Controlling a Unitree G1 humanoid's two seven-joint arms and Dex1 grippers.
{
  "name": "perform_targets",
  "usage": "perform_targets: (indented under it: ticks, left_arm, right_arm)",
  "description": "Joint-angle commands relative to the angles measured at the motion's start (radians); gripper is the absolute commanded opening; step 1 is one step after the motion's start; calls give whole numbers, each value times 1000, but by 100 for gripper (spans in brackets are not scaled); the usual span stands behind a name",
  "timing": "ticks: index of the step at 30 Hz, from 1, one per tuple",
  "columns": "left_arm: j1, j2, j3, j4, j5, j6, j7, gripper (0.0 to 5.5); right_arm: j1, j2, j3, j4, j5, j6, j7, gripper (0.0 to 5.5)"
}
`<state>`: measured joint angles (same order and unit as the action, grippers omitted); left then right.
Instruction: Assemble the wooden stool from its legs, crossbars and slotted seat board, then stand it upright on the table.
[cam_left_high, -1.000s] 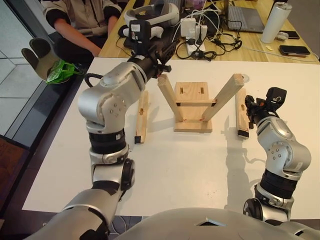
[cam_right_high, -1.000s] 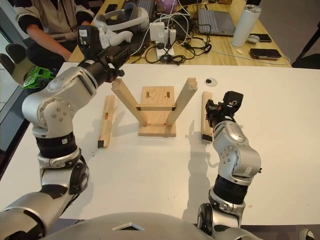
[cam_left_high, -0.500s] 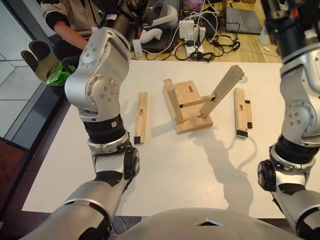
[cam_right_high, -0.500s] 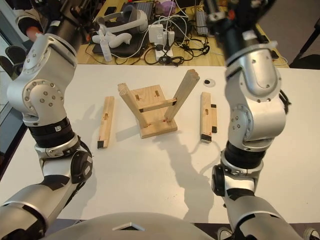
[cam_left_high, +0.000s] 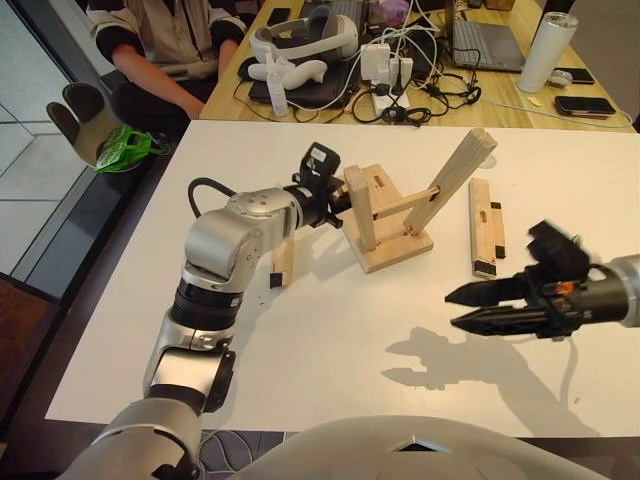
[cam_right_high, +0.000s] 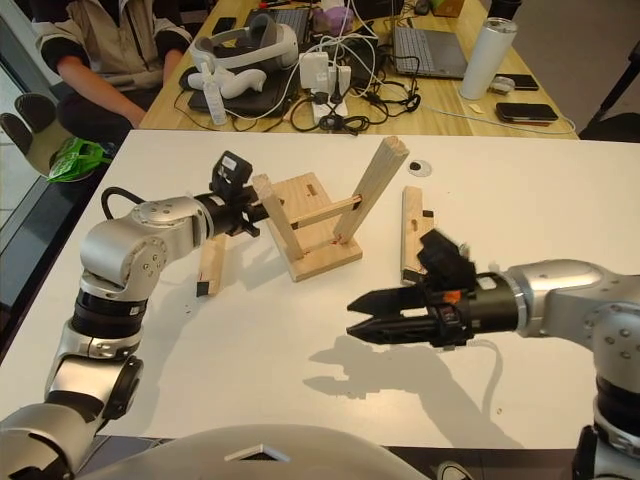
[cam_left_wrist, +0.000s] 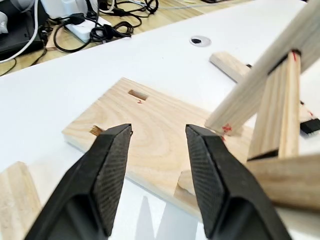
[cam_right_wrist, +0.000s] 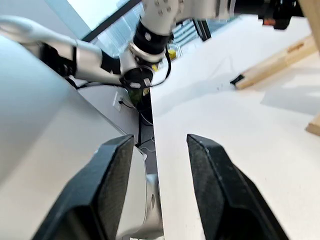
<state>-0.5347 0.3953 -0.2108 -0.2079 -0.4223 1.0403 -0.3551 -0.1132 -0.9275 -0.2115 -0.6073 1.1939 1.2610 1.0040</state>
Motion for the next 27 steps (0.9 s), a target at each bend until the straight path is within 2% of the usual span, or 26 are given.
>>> perform_targets:
  ticks: [1,3,6,9,13,15,19,21,23,25,27]
  left_arm:
    - [-12,11,-48,-64,-3,16,-59,203]
    - [-27,-25,-58,-91,-11,31,-60,203]
    - [-86,-201,-65,-68,-26,58,8,203]
    - [-159,-415,-100,23,1,45,98,203]
    - [-233,-588,-89,198,52,-26,183,203]
    - [-286,-628,-74,307,72,-95,197,203]
    - [-365,-559,-6,443,100,-221,181,203]
    - [-378,-481,43,431,101,-233,163,203]
    - [-350,-386,85,324,82,-202,112,203]
    - [-284,-264,114,188,52,-145,33,203]
    - [-228,-161,135,114,37,-109,-29,203]
  right_arm:
    - [-33,-24,218,116,-327,-241,14,201]
    - [-152,37,343,312,-537,-384,-46,201]
    - [-298,92,445,521,-716,-535,-27,201]
    - [-296,-5,523,518,-830,-655,123,201]
    - [-243,-129,539,471,-921,-757,248,201]
    - [-194,-194,528,430,-953,-794,284,201]
    - [-11,-317,343,195,-748,-692,387,201]
    - [71,-310,221,31,-487,-535,378,201]
    - [114,-257,164,-79,-244,-403,280,201]
    - [128,-161,197,-110,-162,-342,119,201]
    - [135,-87,262,-130,-201,-319,-13,201]
